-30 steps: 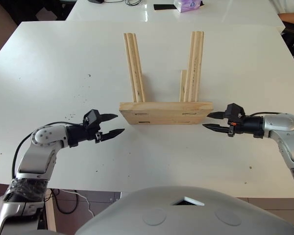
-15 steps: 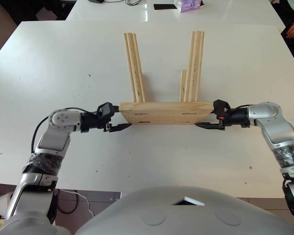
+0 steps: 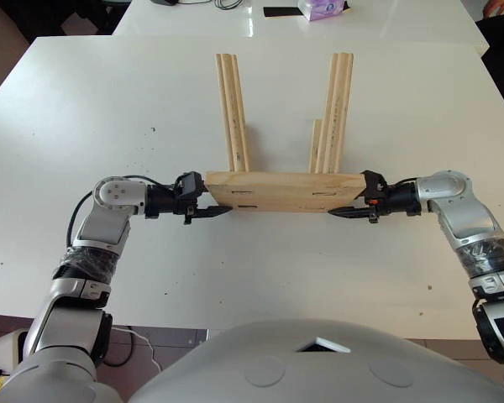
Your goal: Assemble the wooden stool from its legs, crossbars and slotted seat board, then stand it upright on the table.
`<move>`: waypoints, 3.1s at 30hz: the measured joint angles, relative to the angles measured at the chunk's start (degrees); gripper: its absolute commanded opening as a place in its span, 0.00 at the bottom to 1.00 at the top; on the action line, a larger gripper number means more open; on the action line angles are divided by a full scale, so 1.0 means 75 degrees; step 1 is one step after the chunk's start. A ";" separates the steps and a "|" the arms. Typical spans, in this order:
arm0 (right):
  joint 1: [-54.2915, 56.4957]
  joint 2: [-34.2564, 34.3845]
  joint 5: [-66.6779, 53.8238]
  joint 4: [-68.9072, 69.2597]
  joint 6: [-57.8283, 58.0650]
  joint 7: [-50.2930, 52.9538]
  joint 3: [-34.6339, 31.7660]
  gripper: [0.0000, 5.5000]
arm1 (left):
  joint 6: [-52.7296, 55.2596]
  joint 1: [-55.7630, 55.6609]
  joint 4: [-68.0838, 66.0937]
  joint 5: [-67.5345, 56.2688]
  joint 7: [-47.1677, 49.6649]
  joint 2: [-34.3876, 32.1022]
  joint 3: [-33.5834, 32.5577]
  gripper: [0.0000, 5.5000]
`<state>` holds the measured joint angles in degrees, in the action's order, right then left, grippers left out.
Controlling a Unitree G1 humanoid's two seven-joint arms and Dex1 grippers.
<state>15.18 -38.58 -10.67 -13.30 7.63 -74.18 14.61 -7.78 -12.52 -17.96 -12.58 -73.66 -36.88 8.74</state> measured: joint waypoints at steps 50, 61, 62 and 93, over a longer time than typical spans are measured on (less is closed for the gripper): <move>-0.2617 -0.0014 -1.2012 0.6036 0.4705 0.6338 -0.3365 0.26 | 0.3012 0.3937 0.7261 -1.2296 0.6726 -0.0122 -0.3096 0.27; -0.0517 0.3555 -1.3349 0.6958 0.1381 1.3720 -0.3115 0.24 | 0.1500 0.1534 0.8280 -1.3130 1.2648 0.1933 -0.1627 0.24; -0.0379 0.3839 -1.3444 0.7088 0.0965 1.4397 -0.3163 0.24 | 0.1386 0.1202 0.8346 -1.3127 1.3322 0.2190 -0.1496 0.24; -0.1342 0.4551 -1.1326 0.5821 0.0977 1.3784 -0.2589 0.50 | 0.2027 0.1538 0.5832 -0.8791 1.3968 0.3718 -0.3072 0.00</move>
<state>5.12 -4.45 -95.62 30.36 14.96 29.20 -4.80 7.42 -0.98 25.77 -78.52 31.11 -8.99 -14.30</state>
